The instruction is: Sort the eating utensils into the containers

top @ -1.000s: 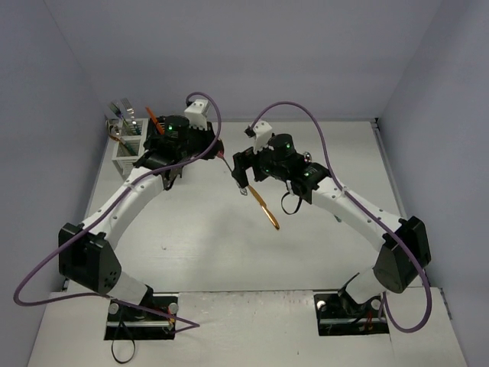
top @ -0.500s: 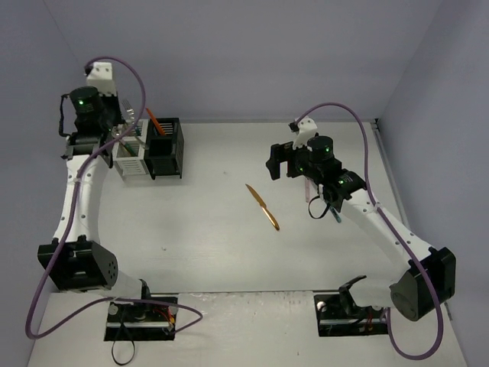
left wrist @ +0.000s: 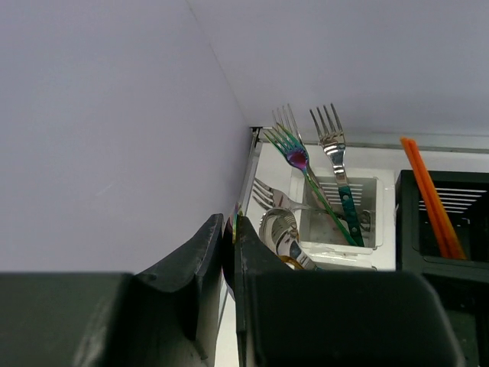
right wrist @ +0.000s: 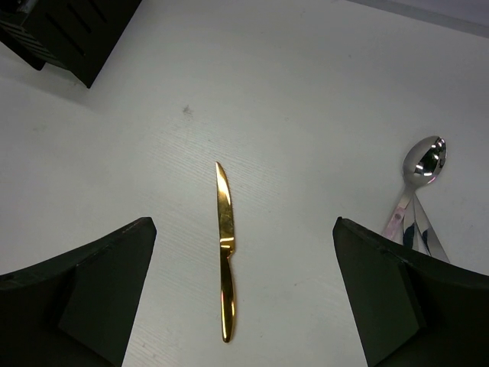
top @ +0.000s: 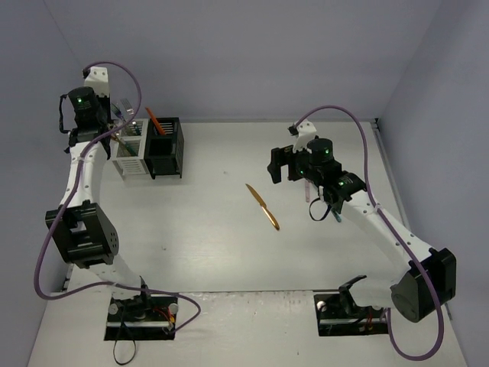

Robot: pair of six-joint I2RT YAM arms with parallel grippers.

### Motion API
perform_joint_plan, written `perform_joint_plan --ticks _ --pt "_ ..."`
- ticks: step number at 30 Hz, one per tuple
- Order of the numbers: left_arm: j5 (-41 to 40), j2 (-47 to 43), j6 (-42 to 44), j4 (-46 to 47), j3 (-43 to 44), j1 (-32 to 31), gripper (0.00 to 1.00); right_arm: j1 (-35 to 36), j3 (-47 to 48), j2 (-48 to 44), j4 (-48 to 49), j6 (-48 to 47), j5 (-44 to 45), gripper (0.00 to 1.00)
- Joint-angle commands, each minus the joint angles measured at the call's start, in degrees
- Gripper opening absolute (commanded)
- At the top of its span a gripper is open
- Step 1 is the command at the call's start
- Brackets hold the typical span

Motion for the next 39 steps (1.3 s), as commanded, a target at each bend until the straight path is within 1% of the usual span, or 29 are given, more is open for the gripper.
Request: perform_joint_plan --ticks 1,3,6,11,19,20,21,23,25,27,30,31,32,34,36,39 --pt "0.8 -0.3 -0.9 12.9 -1.0 0.9 0.0 -0.7 0.4 -0.8 2.0 -0.4 0.9 1.0" --pt "0.9 0.1 -1.8 15.1 -1.4 1.0 0.0 -0.7 0.5 -0.6 1.8 -0.4 0.7 1.0" --pt "3.7 0.8 -2.3 16.7 -2.2 1.2 0.0 -0.9 0.5 -0.3 1.4 -0.2 0.8 1.0" --pt "6.2 1.1 -3.4 18.7 -7.2 1.2 0.0 -1.0 0.6 0.2 1.2 0.2 0.9 1.0" --pt "7.9 0.4 -4.5 19.1 -13.0 1.4 0.0 -1.4 1.8 2.1 0.8 -0.4 1.5 1.0" --pt "7.8 0.2 -4.9 19.1 -13.2 1.6 0.04 -1.5 2.0 2.5 0.6 -0.2 2.0 1.0" --pt "7.5 0.1 -5.3 19.1 -13.3 1.7 0.12 -1.5 2.1 2.9 0.6 0.1 2.8 1.0" --pt "6.3 -0.2 -6.0 19.1 -13.2 1.8 0.34 -1.6 2.6 3.7 0.3 1.0 5.1 1.0" --pt "5.2 -0.7 -7.2 19.1 -13.0 1.8 0.5 -1.8 3.0 4.9 0.1 2.0 8.8 1.0" --pt "4.5 -1.7 -8.4 18.8 -12.8 1.9 0.62 -2.0 3.6 6.1 -0.4 3.6 12.0 1.0" --pt "4.3 -3.4 -12.7 17.4 -12.3 1.8 0.77 -2.4 5.0 9.1 -0.8 7.3 16.4 0.99" --pt "4.1 -4.0 -13.0 16.2 -12.2 1.8 0.77 -2.7 5.5 9.3 -1.0 7.5 17.4 0.99" --pt "3.8 -5.0 -15.1 13.6 -11.6 1.8 0.8 -3.3 6.4 10.9 -2.4 9.1 18.6 0.98" --pt "2.9 -6.4 -18.6 8.4 -10.2 1.4 0.82 -4.5 7.8 13.3 -3.7 11.4 19.8 0.96" --pt "2.4 -7.7 -21.9 1.3 -8.2 0.0 0.83 -5.9 8.9 16.3 -4.8 13.5 20.0 0.93" --pt "1.7 -10.8 -24.7 -5.6 -8.7 -2.8 0.86 -8.6 10.4 19.6 -5.9 16.2 19.3 0.89"
